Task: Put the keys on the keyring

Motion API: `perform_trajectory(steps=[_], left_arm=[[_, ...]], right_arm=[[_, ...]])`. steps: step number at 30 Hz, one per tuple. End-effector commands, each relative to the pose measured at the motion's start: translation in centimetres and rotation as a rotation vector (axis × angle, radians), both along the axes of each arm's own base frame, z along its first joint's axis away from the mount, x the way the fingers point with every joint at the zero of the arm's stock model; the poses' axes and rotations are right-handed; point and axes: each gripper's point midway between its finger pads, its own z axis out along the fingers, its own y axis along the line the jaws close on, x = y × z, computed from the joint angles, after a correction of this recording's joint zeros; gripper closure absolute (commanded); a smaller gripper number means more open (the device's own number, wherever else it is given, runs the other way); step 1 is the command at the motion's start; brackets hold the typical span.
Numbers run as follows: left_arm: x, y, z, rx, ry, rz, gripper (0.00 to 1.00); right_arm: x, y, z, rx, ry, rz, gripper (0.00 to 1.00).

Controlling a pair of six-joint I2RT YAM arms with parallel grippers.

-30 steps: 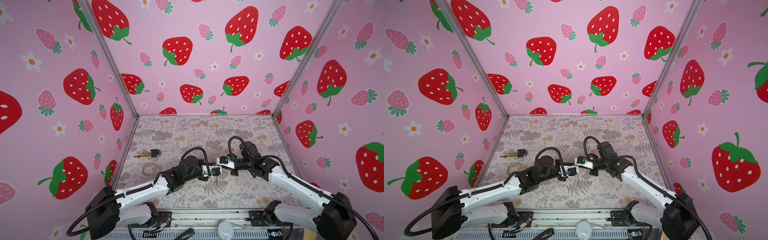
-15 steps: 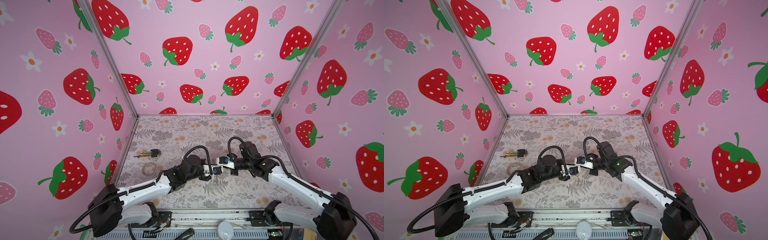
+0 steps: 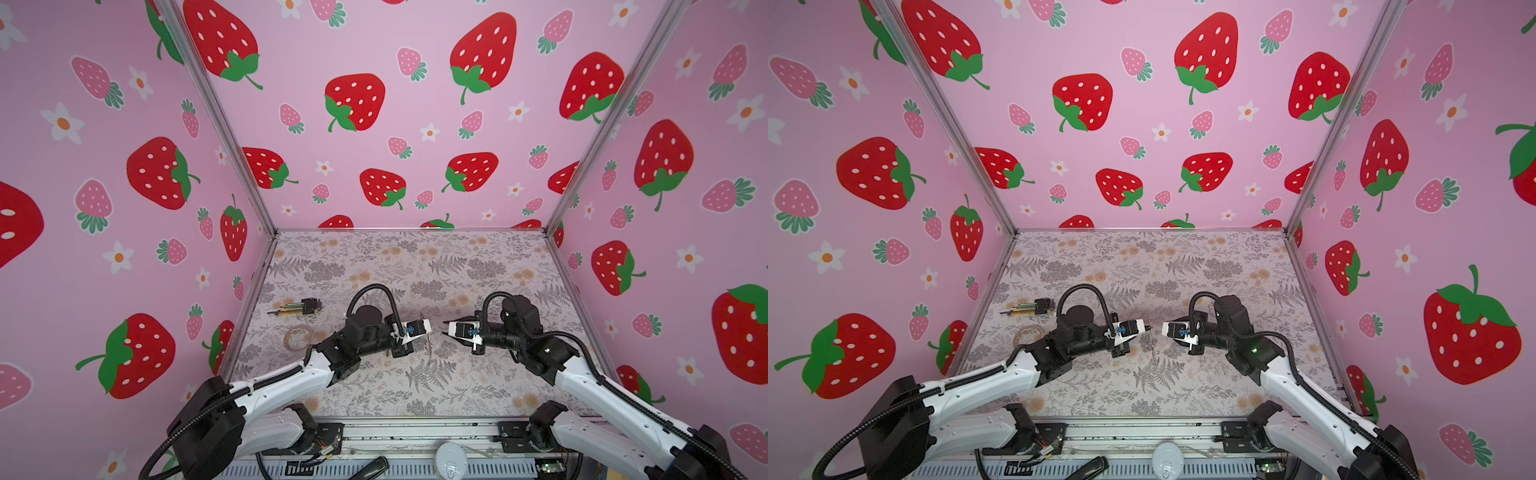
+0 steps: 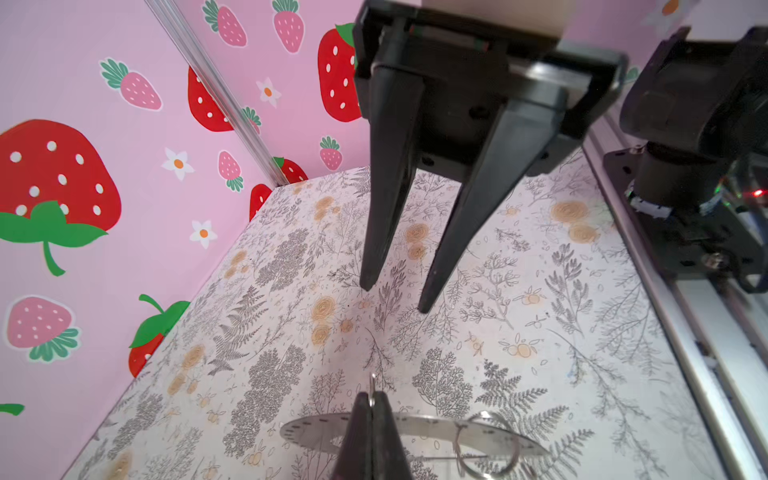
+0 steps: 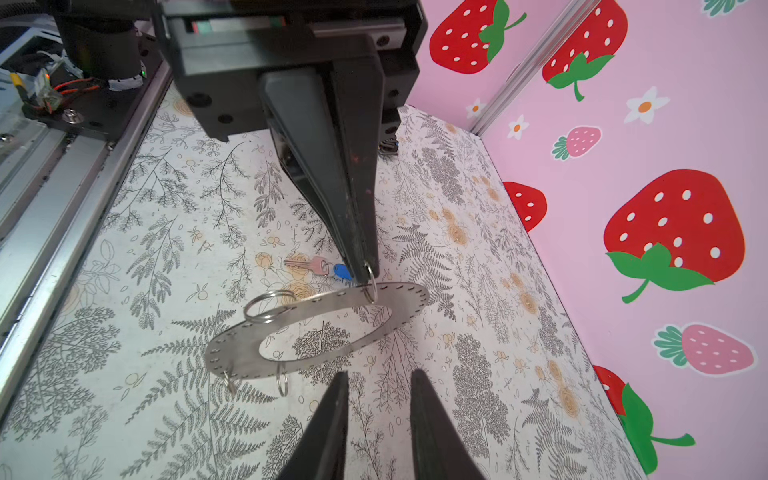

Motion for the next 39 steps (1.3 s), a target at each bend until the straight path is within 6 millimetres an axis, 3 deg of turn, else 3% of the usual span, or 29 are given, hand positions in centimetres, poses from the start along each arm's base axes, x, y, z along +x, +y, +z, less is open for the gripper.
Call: perform_trajectory(steps=[1, 14, 31, 39], left_arm=[[-1.2, -0.5, 3.5, -0.155, -0.010, -0.089, 1.00], [-1.7, -0.9, 3.9, -0.227, 0.030, -0.163, 1.00], [-2.3, -1.3, 4.2, -0.227, 0.035, -0.218, 1.00], [-2.7, -1.6, 3.6, -0.199, 0.046, -0.250, 1.00]], right_arm=[[-0.8, 0.6, 1.2, 0.069, 0.006, 0.058, 0.73], [-1.4, 1.6, 3.2, 0.173, 0.040, 0.118, 0.76], [-1.9, 1.8, 2.6, 0.159, 0.079, 0.148, 0.91], [-2.1, 1.8, 2.8, 0.166, 0.082, 0.157, 0.89]])
